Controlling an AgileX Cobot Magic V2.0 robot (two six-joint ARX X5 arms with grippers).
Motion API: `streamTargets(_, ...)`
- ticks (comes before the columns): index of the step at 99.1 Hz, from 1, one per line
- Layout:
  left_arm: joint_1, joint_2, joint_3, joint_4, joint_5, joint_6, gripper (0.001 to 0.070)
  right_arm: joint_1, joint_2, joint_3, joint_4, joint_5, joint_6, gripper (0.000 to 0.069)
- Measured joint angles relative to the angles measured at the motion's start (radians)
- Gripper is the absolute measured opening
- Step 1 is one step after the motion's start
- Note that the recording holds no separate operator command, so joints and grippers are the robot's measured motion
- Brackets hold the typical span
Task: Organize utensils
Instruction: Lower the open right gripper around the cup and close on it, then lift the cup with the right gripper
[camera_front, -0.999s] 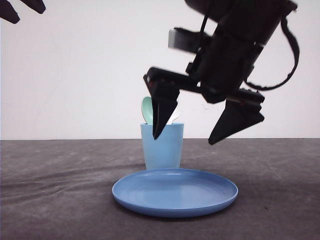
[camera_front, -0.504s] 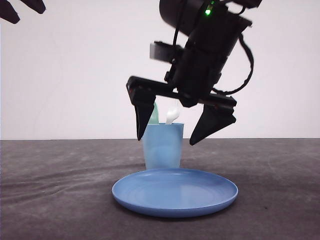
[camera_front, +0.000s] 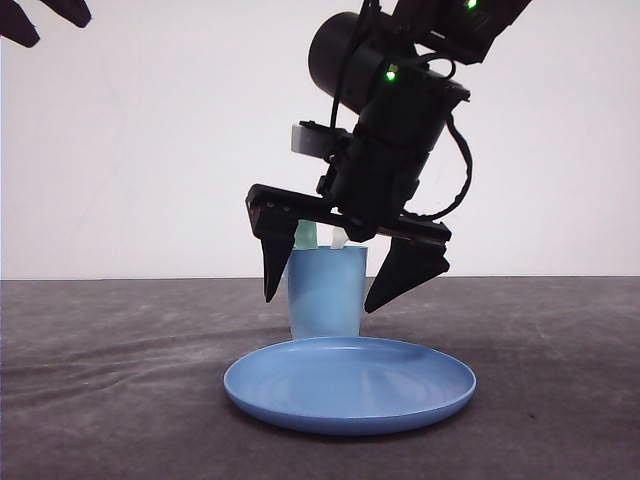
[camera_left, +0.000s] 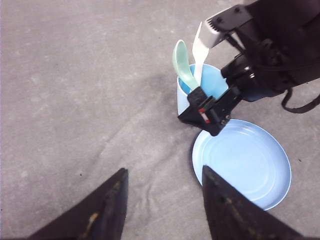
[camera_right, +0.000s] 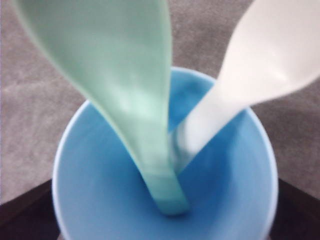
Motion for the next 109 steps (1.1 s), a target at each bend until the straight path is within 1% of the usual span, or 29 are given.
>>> streamTargets(13, 0.0, 0.0, 0.0, 0.0, -0.006, 0.003, 0.0277, -0.003, 0.021, 0.013, 0.005, 0.0, 0.0, 0.0679)
streamTargets(17, 0.0, 0.0, 0.0, 0.0, -0.006, 0.004, 0.0277, -0.005, 0.023, 0.013, 0.003, 0.002, 0.0, 0.0665)
streamTargets(23, 0.0, 0.0, 0.0, 0.0, -0.007, 0.007, 0.0277, -0.005, 0.024, 0.013, 0.007, 0.015, 0.0, 0.0603)
streamTargets(32, 0.0, 0.0, 0.0, 0.0, -0.007, 0.014, 0.0277, -0.006, 0.024, 0.013, 0.022, 0.025, -0.002, 0.0454)
streamTargets(36, 0.0, 0.0, 0.0, 0.0, -0.007, 0.016, 0.0277, -0.006, 0.024, 0.013, 0.022, 0.027, -0.003, 0.0417)
streamTargets(41, 0.0, 0.0, 0.0, 0.0, -0.007, 0.018, 0.0277, -0.006, 0.024, 0.013, 0.023, 0.028, -0.005, 0.0394)
streamTargets(60, 0.0, 0.0, 0.0, 0.0, -0.007, 0.021, 0.0277, -0.005, 0.022, 0.013, 0.016, 0.03, -0.007, 0.0379)
streamTargets(73, 0.0, 0.0, 0.0, 0.0, -0.007, 0.021, 0.0277, -0.005, -0.013, 0.013, -0.037, 0.032, -0.027, 0.0379)
streamTargets(92, 0.0, 0.0, 0.0, 0.0, -0.007, 0.021, 0.0277, 0.003, -0.167, 0.013, -0.118, 0.054, -0.077, 0.0379)
streamTargets(109, 0.0, 0.0, 0.0, 0.001, -0.007, 0.021, 0.0277, 0.051, -0.303, 0.013, -0.205, 0.083, -0.133, 0.0379)
